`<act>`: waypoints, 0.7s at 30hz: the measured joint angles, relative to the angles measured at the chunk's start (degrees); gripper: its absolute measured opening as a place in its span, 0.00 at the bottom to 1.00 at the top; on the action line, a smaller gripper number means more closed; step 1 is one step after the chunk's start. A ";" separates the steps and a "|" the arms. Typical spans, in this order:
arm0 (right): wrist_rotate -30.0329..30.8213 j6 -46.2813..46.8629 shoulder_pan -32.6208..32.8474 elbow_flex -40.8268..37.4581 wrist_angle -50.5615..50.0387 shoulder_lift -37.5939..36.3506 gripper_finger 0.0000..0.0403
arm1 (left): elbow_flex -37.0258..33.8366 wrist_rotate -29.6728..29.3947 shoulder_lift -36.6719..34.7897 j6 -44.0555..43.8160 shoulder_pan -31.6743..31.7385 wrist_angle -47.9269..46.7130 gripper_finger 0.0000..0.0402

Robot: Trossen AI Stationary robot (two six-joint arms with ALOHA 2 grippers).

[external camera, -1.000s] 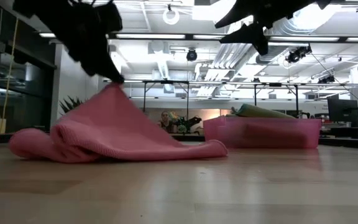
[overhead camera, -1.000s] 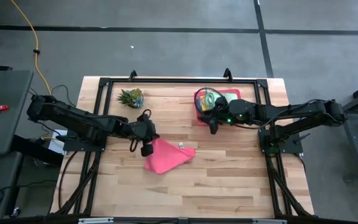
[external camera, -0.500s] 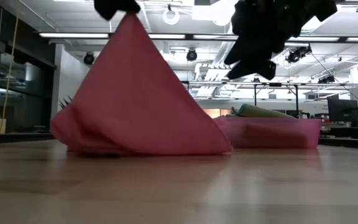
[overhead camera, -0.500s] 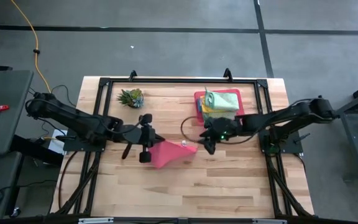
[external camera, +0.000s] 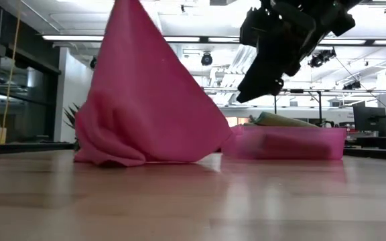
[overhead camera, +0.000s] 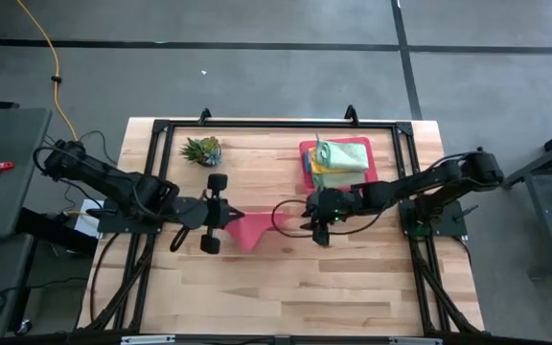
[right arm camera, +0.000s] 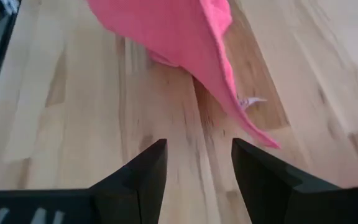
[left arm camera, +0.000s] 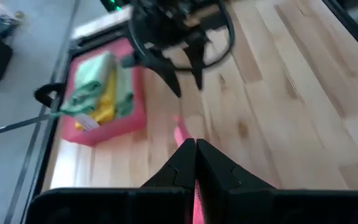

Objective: Fold microfiber towels
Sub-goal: Fold the pink microfiber cloth

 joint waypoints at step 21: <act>-1.20 -14.92 0.76 0.00 7.32 12.31 0.43 | -0.04 -2.38 0.04 -4.66 -2.48 -3.52 0.00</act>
